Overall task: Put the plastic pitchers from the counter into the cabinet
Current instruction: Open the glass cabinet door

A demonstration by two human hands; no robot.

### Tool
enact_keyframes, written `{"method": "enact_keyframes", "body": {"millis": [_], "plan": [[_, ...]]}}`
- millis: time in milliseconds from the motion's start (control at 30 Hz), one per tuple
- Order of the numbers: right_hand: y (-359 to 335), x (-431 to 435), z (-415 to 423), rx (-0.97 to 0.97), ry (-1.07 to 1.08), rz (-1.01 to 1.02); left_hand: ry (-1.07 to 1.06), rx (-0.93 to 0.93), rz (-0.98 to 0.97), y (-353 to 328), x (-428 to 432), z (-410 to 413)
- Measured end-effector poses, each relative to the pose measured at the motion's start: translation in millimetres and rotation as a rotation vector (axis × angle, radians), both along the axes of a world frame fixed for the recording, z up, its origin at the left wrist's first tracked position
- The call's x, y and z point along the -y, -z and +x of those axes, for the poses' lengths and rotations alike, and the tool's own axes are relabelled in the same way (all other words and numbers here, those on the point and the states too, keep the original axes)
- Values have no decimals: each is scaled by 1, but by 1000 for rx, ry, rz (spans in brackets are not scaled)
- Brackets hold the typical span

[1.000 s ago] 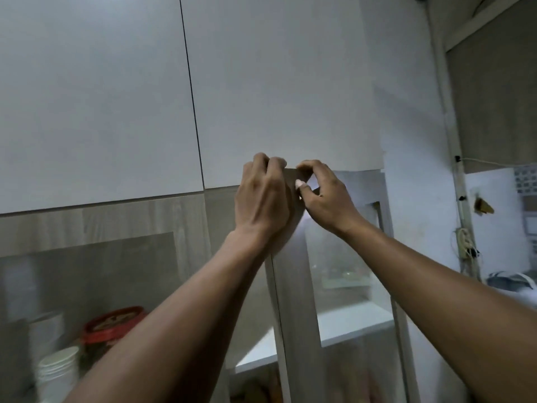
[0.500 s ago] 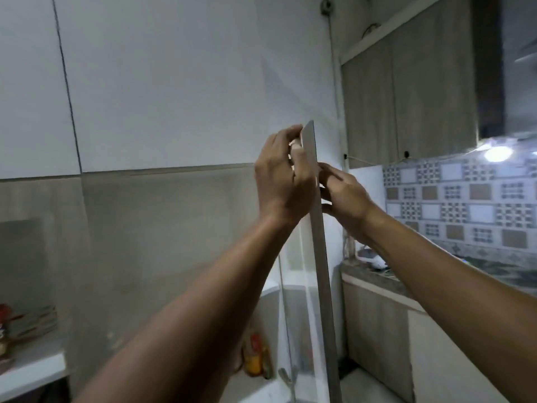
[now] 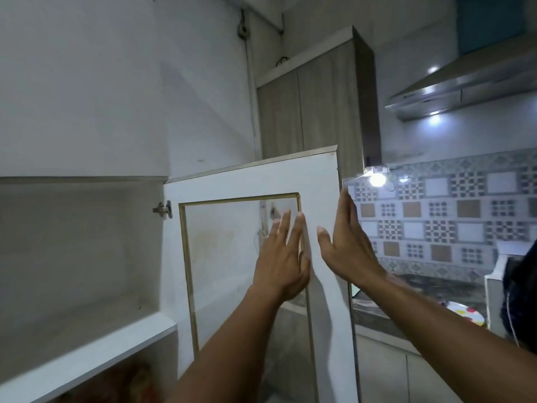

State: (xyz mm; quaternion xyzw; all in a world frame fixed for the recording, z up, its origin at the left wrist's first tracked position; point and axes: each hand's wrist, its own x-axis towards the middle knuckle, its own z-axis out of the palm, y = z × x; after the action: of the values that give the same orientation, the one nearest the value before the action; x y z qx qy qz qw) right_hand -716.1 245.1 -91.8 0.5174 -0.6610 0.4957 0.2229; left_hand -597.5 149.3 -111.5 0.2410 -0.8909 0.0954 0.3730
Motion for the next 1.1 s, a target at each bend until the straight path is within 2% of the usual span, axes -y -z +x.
{"method": "enact_keyframes", "body": {"millis": [133, 267, 433, 567, 833, 967, 1100], "plan": [[20, 24, -44, -326, 333, 40, 31, 75, -44, 4, 41, -38], [28, 50, -93, -405, 529, 207, 26, 119, -88, 6, 83, -73], [34, 61, -123, -475, 624, 305, 15, 49, -167, 20, 106, -102], [35, 64, -121, -475, 630, 285, 7, 19, -209, 25, 113, -106], [25, 47, -88, -518, 627, 290, 1, 154, -81, 0, 74, -58], [15, 46, -45, -629, 460, 256, -158, 166, -37, -2, 53, 10], [14, 56, 24, -652, 211, 299, -345, 231, 28, 15, 39, 104]]}}
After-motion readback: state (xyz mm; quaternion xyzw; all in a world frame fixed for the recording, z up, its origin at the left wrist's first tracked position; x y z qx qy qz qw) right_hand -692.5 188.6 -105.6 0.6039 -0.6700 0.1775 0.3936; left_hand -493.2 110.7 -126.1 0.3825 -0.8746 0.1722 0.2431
